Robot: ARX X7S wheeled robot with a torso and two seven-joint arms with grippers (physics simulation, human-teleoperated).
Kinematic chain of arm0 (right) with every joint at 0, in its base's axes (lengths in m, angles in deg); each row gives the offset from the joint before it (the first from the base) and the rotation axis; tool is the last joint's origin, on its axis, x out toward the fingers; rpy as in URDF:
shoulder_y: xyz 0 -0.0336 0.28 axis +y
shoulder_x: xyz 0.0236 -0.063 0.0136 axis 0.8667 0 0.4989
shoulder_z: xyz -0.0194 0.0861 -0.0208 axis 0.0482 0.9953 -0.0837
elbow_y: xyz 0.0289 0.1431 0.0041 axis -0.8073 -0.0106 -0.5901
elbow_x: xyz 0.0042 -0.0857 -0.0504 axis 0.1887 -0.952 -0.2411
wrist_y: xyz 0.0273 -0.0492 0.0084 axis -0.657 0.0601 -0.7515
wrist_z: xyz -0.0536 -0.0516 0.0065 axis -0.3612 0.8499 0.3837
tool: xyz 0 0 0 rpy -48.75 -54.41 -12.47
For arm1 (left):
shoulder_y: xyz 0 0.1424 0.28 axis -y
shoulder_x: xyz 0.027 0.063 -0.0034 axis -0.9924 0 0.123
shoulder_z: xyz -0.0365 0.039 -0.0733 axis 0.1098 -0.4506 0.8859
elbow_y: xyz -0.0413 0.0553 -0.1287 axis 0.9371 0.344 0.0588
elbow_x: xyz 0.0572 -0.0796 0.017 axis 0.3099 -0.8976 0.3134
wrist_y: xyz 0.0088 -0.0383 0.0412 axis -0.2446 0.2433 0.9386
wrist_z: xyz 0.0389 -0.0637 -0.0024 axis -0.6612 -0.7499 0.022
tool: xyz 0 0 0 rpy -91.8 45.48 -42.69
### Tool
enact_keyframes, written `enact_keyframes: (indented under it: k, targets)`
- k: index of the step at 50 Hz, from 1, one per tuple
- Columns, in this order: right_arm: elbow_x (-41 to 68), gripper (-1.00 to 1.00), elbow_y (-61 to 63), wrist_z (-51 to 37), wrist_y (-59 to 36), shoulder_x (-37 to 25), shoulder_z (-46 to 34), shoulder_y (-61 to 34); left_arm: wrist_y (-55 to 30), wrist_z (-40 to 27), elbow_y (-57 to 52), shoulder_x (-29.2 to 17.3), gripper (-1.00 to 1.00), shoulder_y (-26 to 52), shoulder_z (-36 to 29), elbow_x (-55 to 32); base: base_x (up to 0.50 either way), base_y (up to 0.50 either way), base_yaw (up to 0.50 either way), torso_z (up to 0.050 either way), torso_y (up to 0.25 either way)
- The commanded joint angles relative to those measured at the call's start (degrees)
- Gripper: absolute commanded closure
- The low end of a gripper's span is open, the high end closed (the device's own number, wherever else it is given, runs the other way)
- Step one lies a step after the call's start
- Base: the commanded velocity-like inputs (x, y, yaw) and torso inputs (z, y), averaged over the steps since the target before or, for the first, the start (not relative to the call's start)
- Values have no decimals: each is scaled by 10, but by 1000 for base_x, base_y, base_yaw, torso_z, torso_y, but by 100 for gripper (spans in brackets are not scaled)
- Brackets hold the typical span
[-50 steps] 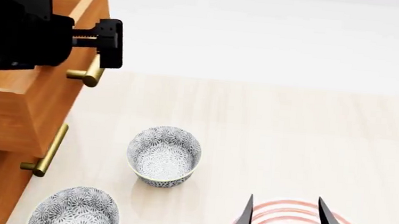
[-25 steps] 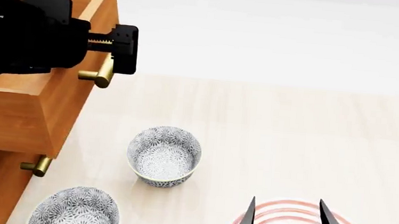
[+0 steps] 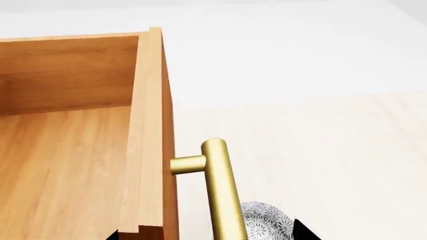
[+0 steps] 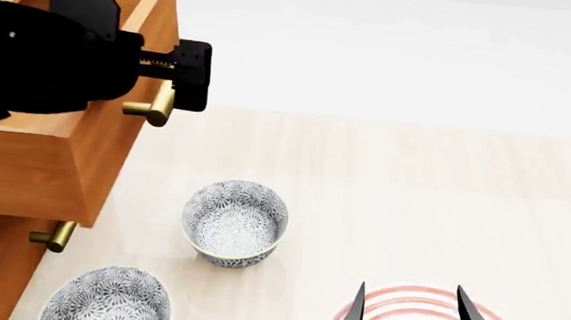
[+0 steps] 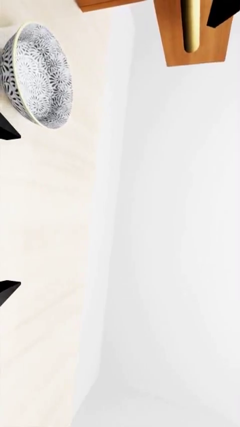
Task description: Open the top drawer of the cabinet.
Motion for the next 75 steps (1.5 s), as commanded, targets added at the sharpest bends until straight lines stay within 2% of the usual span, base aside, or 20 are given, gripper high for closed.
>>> enact_keyframes:
  k: [1,8,17,31,37,45,63,75]
  targets:
    - [2,-100,-1,0,4,-2,0,4,-3,27,0,15,-100,-34,-23,-225,-14,0,3,0,0]
    - [4,-100,-4,1,9,-4,3,8,10,13,-9,15,-100,-38,-70,-278,-7,0,2,0,3]
    - [4,-100,-12,5,19,-6,3,12,43,-8,-16,16,-100,-34,-173,-376,-8,-1,2,0,0]
    - [7,-100,-13,9,21,-11,3,16,158,-32,-43,16,-100,-2,-499,-670,-7,0,0,0,1]
    - [4,-100,-16,8,25,-13,1,20,191,-41,-70,16,-100,15,-579,-732,-6,0,0,0,0]
    - [5,-100,-15,9,26,-15,0,21,209,-49,-84,16,-100,22,-619,-765,-6,0,0,0,0]
    - [8,-100,-17,12,35,-21,2,32,224,-63,-126,16,-100,37,-624,-830,-6,0,0,0,0]
    - [10,-100,-15,10,37,-24,4,37,235,-76,-153,16,-100,42,-628,-836,-7,-1,0,0,0]
